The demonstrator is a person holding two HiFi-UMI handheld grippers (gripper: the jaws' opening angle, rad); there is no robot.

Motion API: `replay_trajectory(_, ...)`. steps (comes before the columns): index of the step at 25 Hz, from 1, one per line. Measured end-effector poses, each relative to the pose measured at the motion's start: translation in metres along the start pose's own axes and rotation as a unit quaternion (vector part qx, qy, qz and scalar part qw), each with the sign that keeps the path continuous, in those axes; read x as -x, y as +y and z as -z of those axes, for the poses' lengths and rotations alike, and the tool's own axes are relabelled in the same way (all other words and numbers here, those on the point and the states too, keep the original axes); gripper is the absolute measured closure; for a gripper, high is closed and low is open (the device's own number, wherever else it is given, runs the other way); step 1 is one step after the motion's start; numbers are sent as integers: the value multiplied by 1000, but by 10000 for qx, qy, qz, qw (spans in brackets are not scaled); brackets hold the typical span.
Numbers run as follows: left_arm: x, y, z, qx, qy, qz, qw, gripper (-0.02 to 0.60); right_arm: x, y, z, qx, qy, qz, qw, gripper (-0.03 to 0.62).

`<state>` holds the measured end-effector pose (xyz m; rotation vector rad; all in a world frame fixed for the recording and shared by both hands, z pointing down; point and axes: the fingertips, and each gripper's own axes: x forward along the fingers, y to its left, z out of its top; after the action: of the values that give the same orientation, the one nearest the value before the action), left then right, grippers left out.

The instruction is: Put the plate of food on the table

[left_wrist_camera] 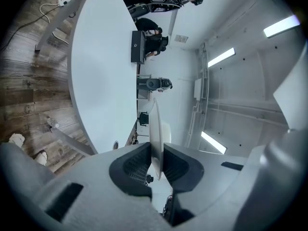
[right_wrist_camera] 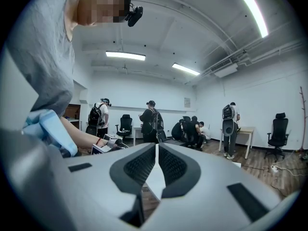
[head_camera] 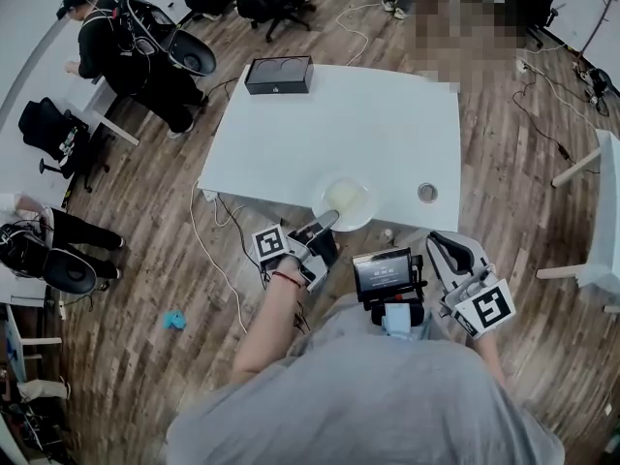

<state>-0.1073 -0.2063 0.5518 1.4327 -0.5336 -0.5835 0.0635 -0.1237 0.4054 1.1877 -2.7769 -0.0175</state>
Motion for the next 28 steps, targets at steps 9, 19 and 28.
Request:
replay_trajectory(9, -38, 36, -17, -133, -54, -114, 9998, 531, 7, -8, 5, -30, 86, 64, 9999, 560)
replay_trajectory(19, -82, 70, -20, 103, -48, -150, 9998, 531, 10, -21, 10, -29, 170, 150, 9997, 560)
replay_trajectory(28, -94, 103, -27, 254, -83, -413, 9988, 531, 12, -22, 11, -31, 247, 247, 9994, 560)
